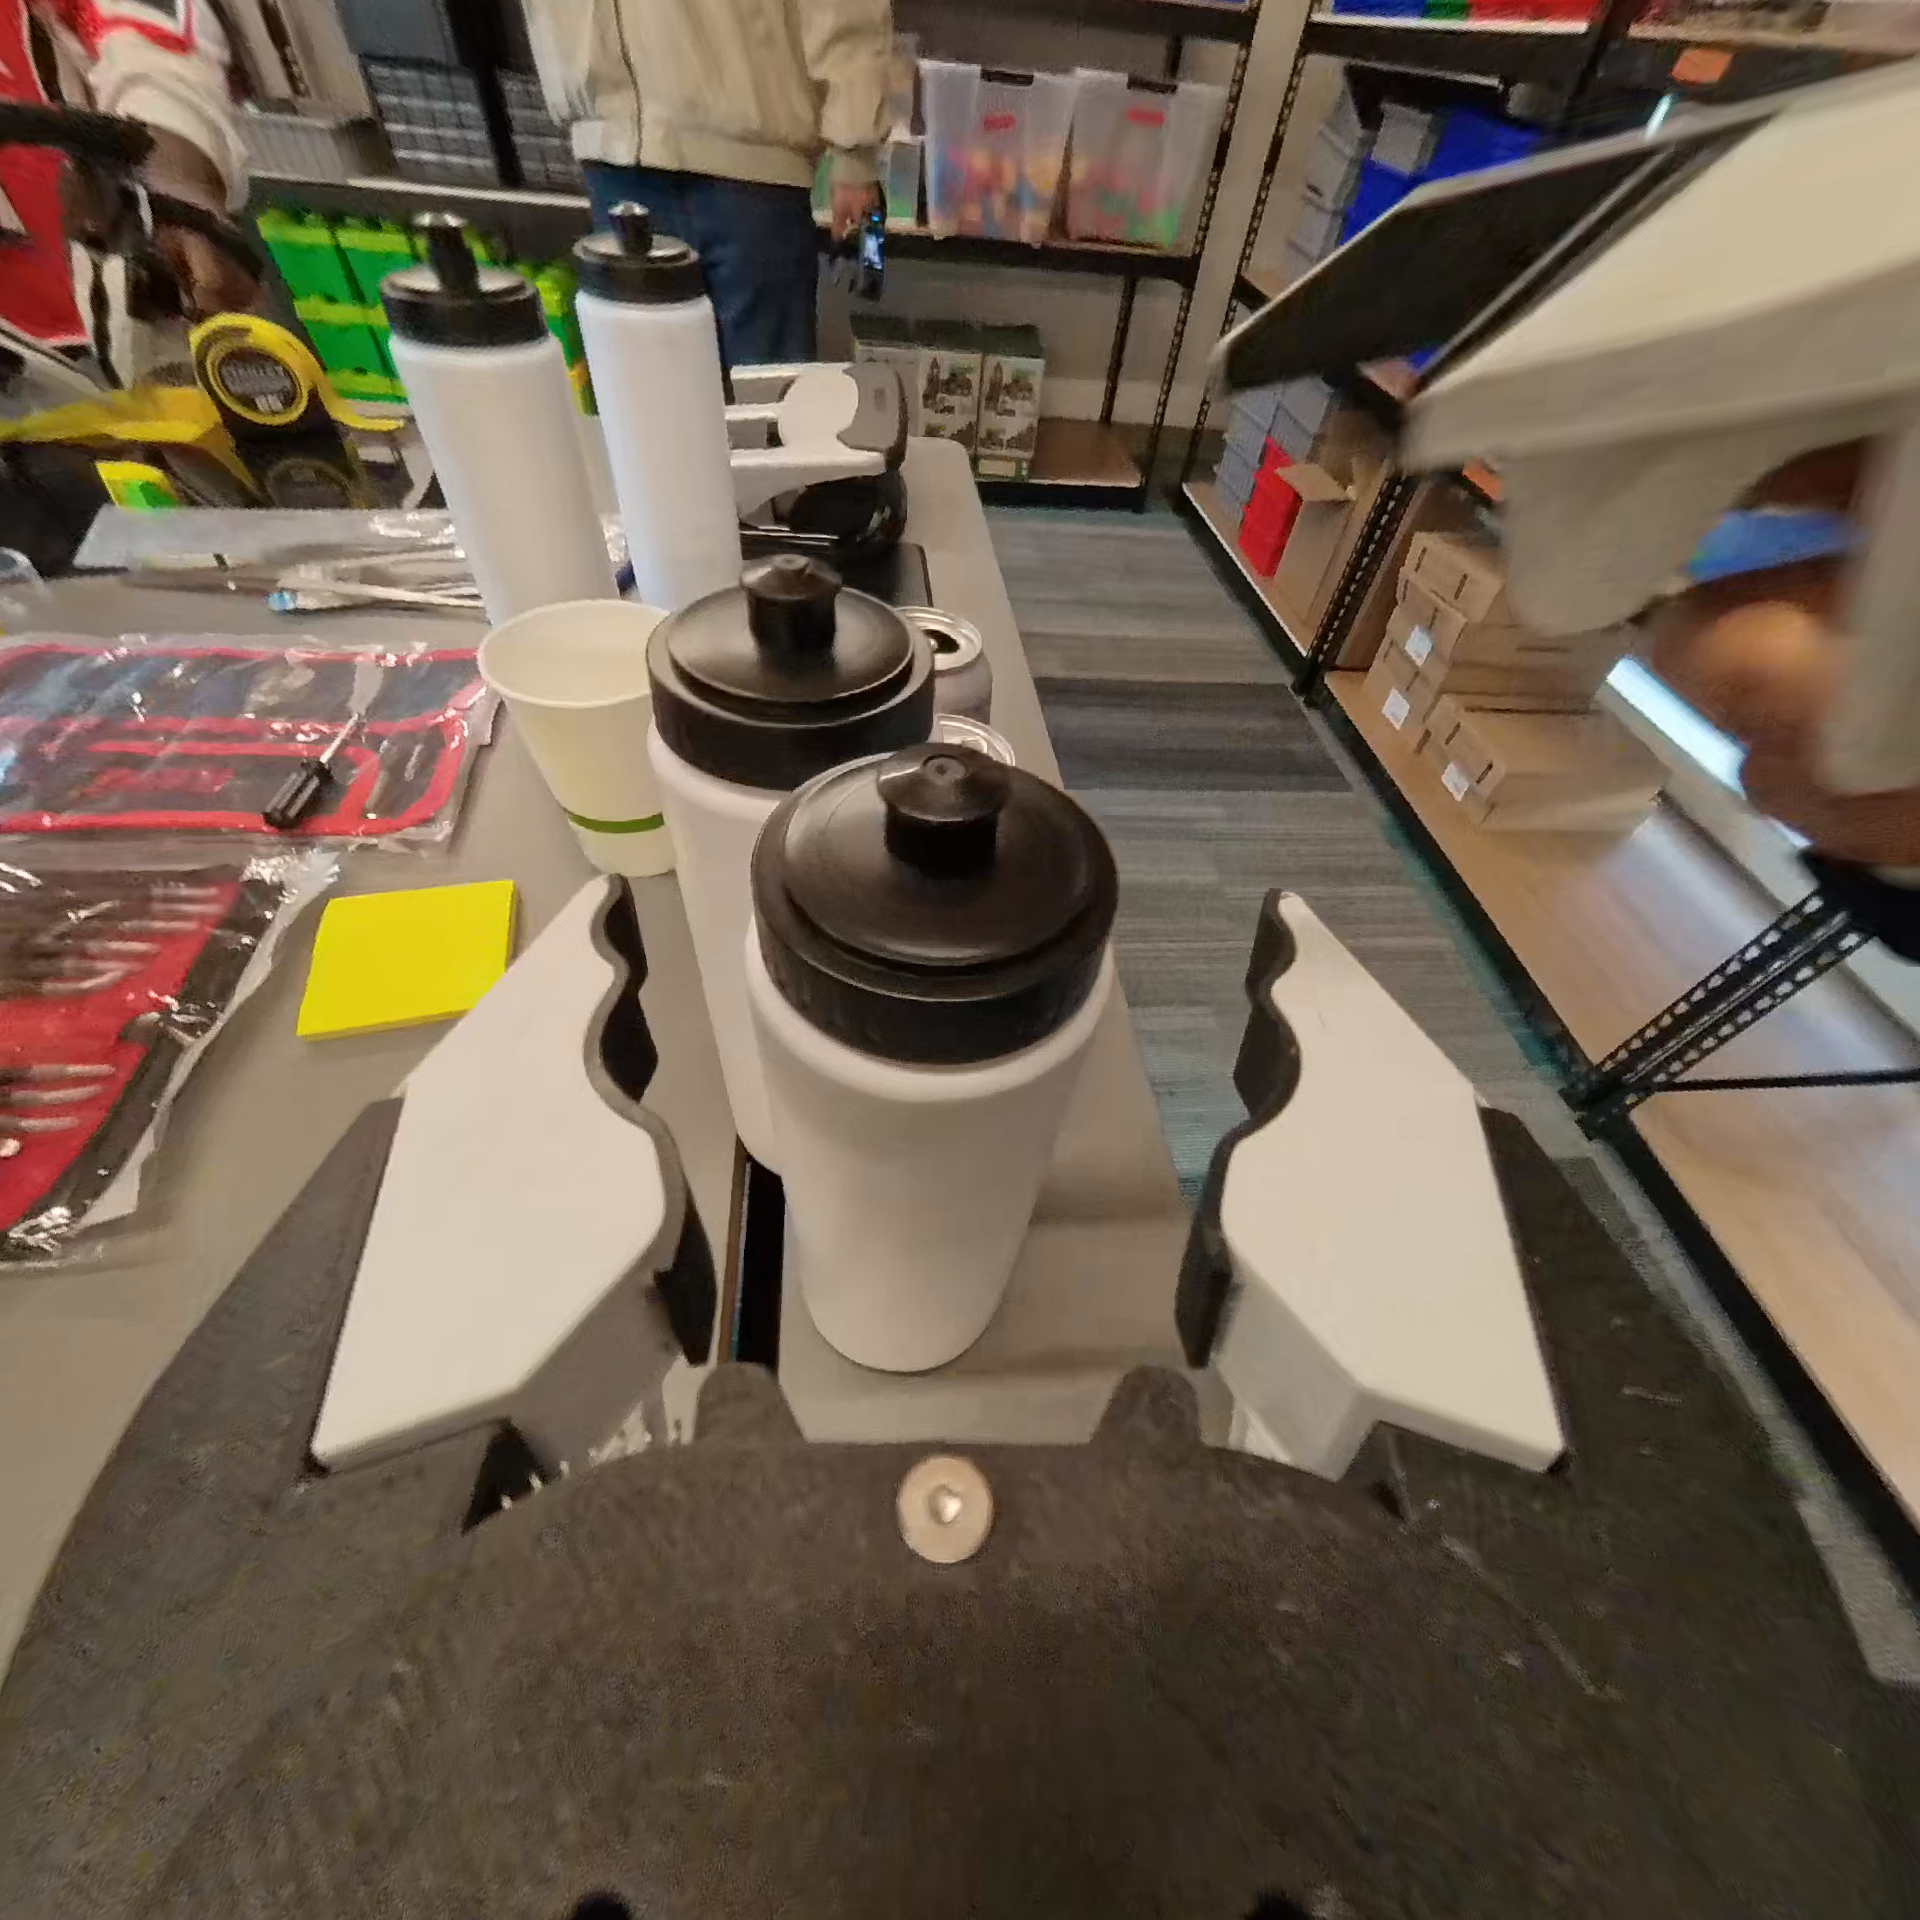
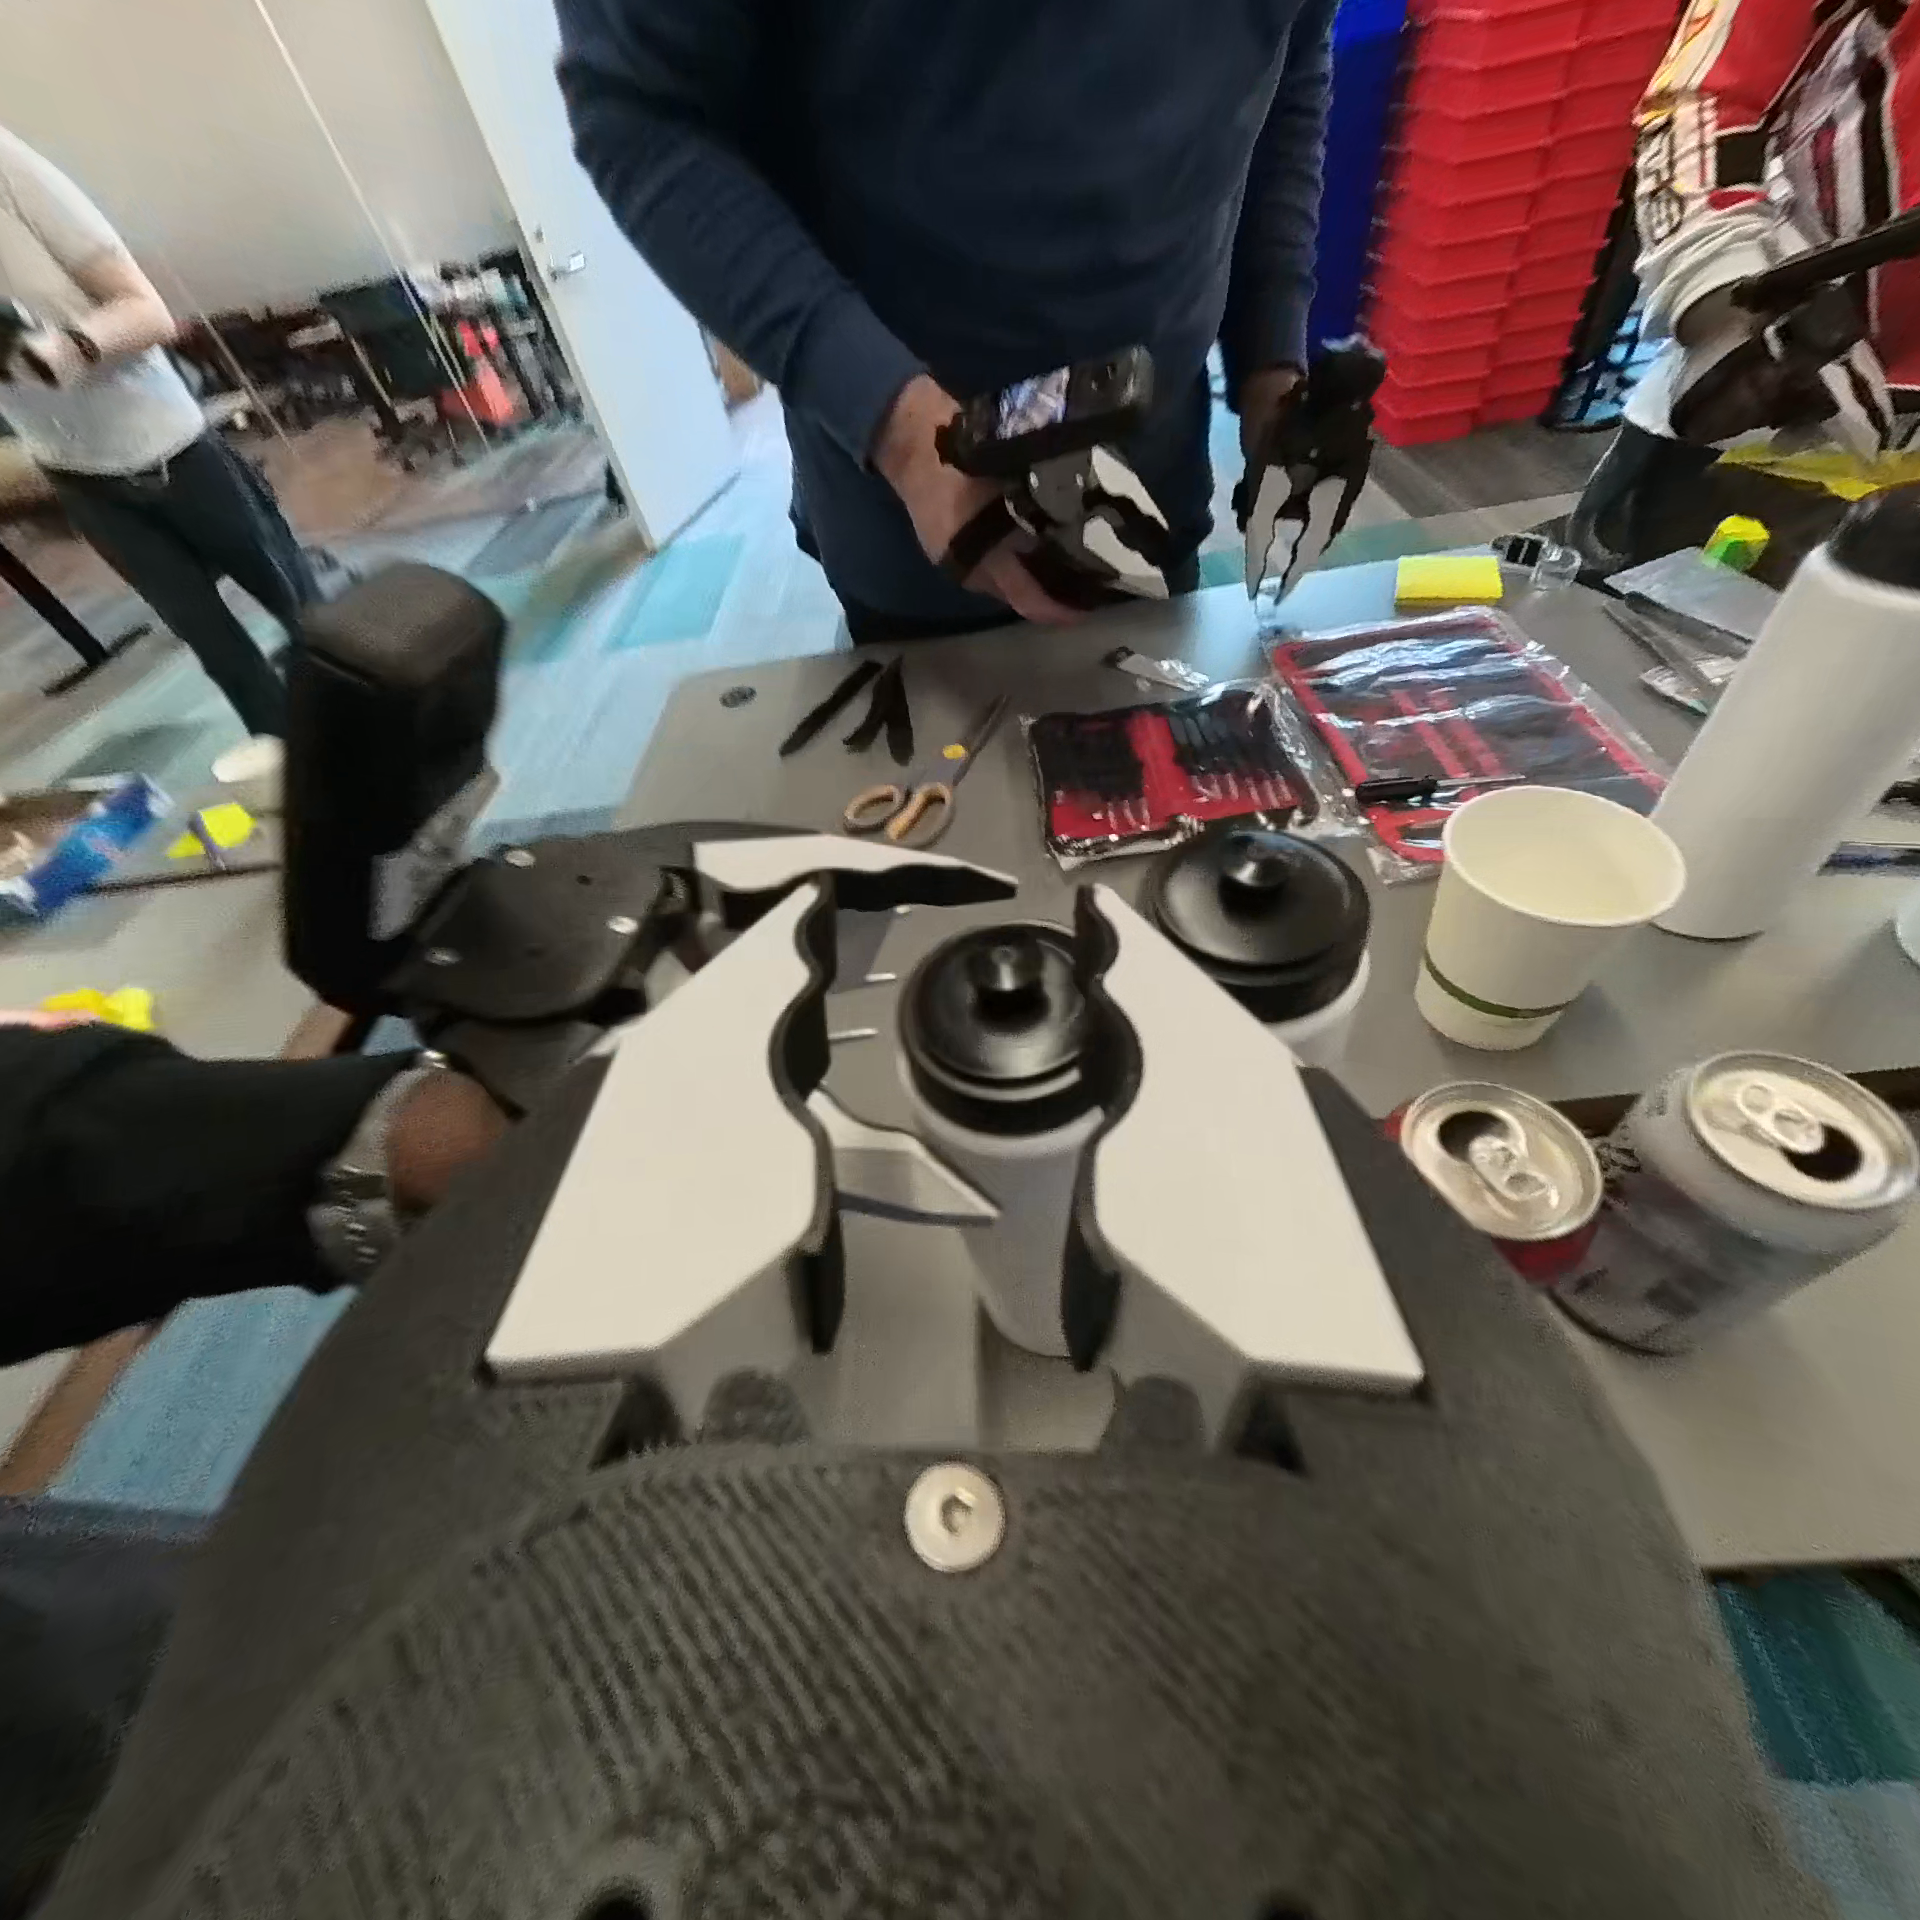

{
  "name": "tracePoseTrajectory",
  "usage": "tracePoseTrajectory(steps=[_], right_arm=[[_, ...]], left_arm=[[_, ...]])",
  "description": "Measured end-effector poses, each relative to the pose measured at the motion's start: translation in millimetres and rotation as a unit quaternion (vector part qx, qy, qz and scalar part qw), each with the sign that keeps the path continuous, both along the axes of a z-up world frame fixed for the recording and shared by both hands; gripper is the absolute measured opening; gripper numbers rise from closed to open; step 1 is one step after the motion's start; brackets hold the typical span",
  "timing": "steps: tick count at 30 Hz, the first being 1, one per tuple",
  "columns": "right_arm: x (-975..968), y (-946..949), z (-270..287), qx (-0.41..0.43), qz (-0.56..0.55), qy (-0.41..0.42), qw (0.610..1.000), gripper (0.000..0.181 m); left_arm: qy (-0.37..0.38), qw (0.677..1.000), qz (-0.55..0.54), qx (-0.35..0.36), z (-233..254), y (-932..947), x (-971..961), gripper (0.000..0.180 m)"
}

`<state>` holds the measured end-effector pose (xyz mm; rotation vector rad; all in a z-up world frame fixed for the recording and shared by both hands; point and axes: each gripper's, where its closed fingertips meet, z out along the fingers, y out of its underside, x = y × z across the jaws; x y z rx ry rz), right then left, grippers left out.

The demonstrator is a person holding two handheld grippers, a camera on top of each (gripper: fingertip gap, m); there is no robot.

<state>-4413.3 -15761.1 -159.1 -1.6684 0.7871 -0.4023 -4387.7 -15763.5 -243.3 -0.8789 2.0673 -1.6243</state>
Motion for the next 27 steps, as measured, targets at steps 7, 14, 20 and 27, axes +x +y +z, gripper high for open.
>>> tracePoseTrajectory(steps=[7, 14, 20, 27], right_arm=[[22, 10, -42, -0.028, 0.045, 0.022, 0.998, 0.038], [27, 13, -59, -0.021, 0.059, 0.040, 0.997, 0.036], [28, 15, -60, -0.032, 0.064, 0.023, 0.997, 0.019], [28, 13, -59, -0.025, 0.052, 0.016, 0.998, 0.019]], left_arm=[[0.002, 1.000, -0.016, -0.022, -7, -7, 2, 0.085], [0.007, 0.999, -0.008, -0.052, -6, -9, 6, 0.076], [0.004, 0.999, -0.011, -0.047, -6, -10, 9, 0.075], [-0.001, 0.999, -0.004, -0.037, -8, -12, 7, 0.075]])
